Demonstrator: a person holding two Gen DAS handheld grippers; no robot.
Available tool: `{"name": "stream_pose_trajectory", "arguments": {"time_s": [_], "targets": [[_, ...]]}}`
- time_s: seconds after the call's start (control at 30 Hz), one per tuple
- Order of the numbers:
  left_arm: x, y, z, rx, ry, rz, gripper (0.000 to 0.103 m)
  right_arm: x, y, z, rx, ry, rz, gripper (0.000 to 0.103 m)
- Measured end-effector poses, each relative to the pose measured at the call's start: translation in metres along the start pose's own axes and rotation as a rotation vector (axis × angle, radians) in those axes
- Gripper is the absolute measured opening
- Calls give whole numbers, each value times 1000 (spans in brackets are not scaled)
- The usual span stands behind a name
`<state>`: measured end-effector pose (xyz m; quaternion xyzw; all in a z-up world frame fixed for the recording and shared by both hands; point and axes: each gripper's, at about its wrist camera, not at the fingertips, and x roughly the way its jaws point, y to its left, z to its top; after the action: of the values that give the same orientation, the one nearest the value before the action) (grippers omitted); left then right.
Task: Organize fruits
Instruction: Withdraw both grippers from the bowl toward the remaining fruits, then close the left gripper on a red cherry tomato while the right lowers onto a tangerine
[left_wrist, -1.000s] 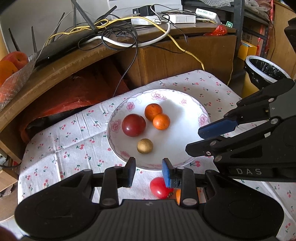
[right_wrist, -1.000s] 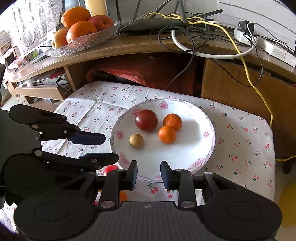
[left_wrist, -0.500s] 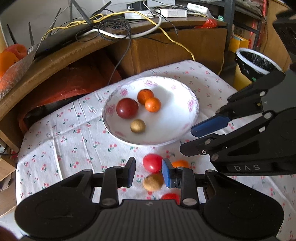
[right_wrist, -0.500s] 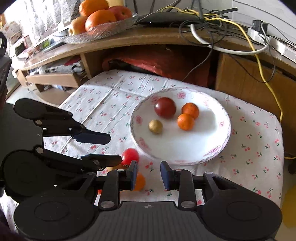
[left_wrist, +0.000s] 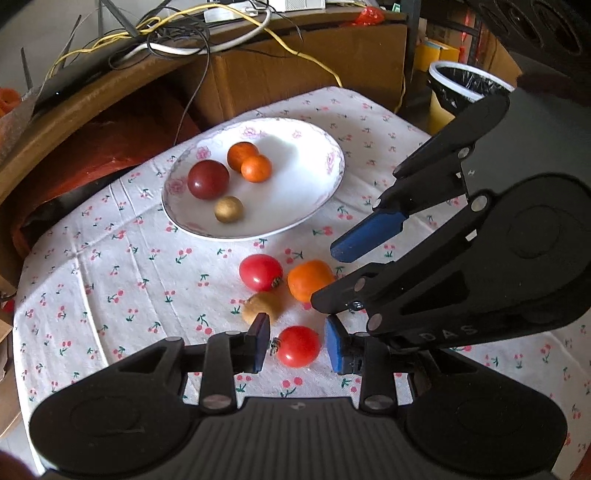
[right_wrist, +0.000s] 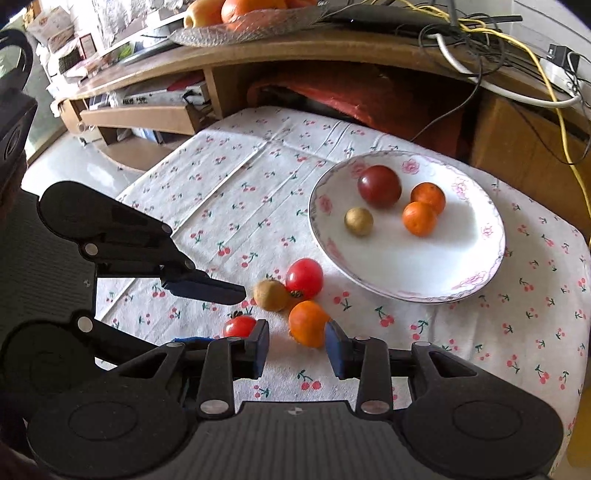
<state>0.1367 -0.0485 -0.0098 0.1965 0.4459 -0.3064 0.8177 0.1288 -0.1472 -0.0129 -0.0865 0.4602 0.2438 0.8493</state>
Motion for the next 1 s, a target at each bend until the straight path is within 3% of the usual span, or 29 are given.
{"name": "stream_pose_trajectory", "arguments": {"time_s": [0.57, 0.7, 1.0], "targets": [[13, 7, -10, -33, 46, -24, 43, 23, -8, 4, 12, 35, -47, 35], [15, 9, -10, -48, 49, -32, 43, 27, -15, 3, 43, 47, -51, 29], [22, 7, -8, -66, 53, -31, 42, 26, -15, 1, 48, 41, -53, 26]]}}
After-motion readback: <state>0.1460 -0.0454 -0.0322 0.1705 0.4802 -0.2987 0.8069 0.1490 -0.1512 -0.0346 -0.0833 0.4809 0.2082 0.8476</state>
